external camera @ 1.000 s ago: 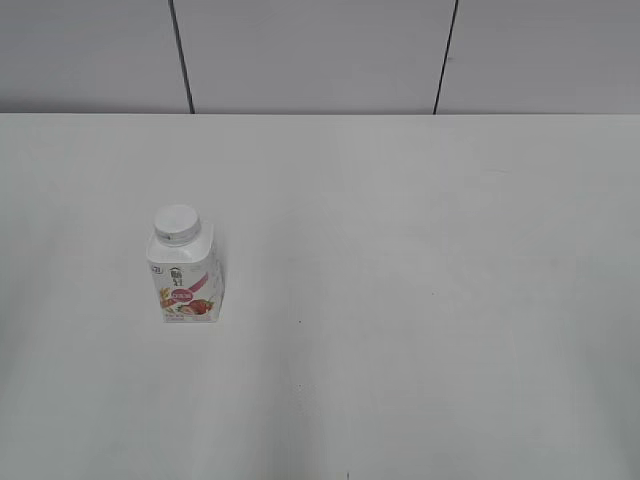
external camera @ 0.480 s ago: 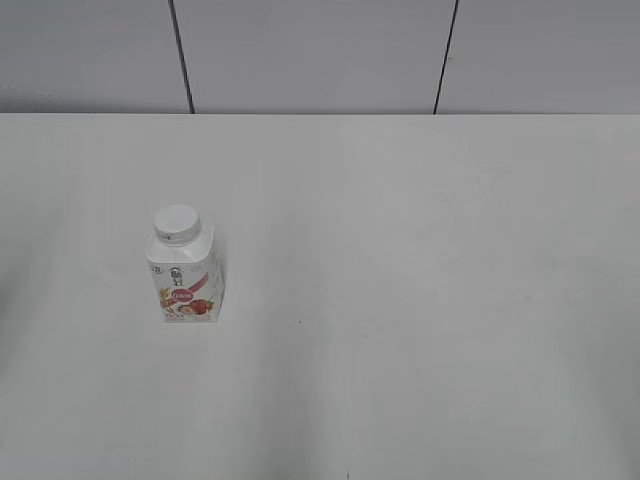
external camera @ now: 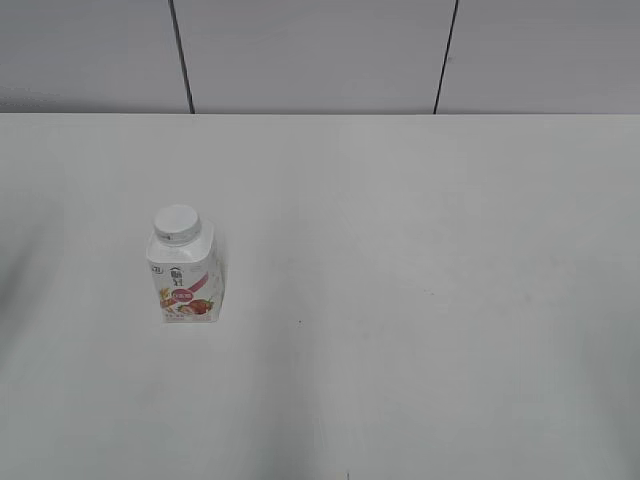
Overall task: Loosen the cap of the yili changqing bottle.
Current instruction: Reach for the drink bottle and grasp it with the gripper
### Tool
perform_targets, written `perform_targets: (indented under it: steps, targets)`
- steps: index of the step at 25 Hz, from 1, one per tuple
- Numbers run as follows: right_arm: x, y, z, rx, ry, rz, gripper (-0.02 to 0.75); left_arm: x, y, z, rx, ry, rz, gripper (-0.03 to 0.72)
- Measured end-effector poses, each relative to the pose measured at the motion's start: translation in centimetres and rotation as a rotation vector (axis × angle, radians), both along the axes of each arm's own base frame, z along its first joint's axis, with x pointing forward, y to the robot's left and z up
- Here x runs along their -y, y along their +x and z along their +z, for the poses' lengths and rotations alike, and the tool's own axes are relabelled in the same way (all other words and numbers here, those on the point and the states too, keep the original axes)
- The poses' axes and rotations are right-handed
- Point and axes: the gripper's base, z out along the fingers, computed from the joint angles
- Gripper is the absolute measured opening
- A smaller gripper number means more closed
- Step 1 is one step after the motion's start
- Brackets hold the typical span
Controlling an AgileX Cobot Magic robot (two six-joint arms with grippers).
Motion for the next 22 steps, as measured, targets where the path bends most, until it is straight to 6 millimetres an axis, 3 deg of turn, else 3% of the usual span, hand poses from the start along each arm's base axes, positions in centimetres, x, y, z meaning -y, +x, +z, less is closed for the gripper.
perform_targets:
  steps: [9, 17, 22]
  targets:
    - [0.0, 0.0, 0.0, 0.0, 0.0, 0.0, 0.586, 0.7, 2.5, -3.0, -0.029, -0.056, -0.085, 0.506]
    - [0.0, 0.0, 0.0, 0.0, 0.0, 0.0, 0.586, 2.1, 6.6, -5.3, -0.099, -0.052, -0.341, 0.499]
    - [0.0, 0.0, 0.0, 0.0, 0.0, 0.0, 0.586, 0.9, 8.6, -5.8, -0.147, -0.115, -0.53, 0.499]
